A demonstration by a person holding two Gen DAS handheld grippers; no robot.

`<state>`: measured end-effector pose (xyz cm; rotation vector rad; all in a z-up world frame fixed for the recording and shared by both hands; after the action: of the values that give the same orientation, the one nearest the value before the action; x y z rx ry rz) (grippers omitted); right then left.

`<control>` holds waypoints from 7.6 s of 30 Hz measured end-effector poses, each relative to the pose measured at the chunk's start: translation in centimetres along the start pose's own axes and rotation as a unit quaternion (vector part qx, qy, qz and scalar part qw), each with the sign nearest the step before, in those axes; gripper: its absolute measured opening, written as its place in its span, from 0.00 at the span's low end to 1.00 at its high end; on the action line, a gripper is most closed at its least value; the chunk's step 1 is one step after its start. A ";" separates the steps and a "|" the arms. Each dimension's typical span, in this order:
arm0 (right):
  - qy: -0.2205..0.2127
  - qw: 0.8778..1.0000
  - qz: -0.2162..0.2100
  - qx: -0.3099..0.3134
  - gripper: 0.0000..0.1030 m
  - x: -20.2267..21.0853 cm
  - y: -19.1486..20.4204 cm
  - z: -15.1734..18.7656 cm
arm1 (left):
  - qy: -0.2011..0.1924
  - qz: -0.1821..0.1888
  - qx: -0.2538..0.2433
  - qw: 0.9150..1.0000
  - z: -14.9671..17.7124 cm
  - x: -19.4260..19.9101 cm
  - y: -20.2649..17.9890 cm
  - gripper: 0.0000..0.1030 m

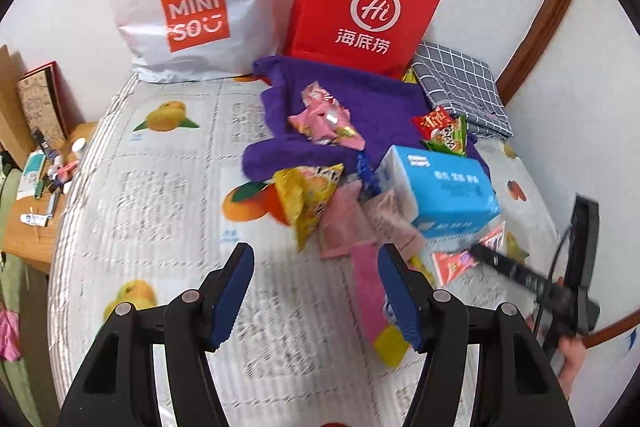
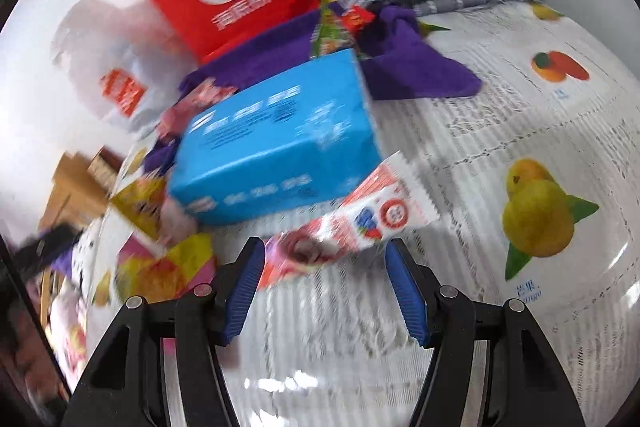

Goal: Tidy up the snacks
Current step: 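Reach the right gripper to the pink-white candy stick packet and grasp it, then grasp the pink-yellow chip bag with the left gripper while right holds candy stick, then carry the candy stick and pink-yellow chip bag over the purple towel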

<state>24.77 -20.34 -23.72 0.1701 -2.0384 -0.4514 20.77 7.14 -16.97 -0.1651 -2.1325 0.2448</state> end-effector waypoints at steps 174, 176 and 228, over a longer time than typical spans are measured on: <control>-0.078 0.981 -0.011 0.180 0.18 10.8 6.0 -14.5 | -0.026 0.021 0.013 0.999 -11.6 -1.4 -7.6 0.46; -0.073 0.981 -0.012 0.180 0.18 9.9 6.4 -15.5 | -0.029 0.020 0.018 0.999 -12.5 -1.5 -7.2 0.46; 0.093 0.979 -0.004 0.180 0.19 -11.9 6.6 -21.9 | 0.022 0.011 0.097 0.995 -18.0 -13.5 -0.6 0.46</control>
<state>50.08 -15.94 -21.50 0.4238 -1.9185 -0.0621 43.20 5.68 -18.25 -0.0793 -2.0495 0.4556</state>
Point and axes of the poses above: each gripper's, at about its wrist camera, not at the fingertips, and x roughly against the way its jaws point, y to its left, z to its underside, the point moved 9 cm from there along -x, roughly the way its jaws point, and after that the axes turned 1 degree about -x, right-handed, at the moved point
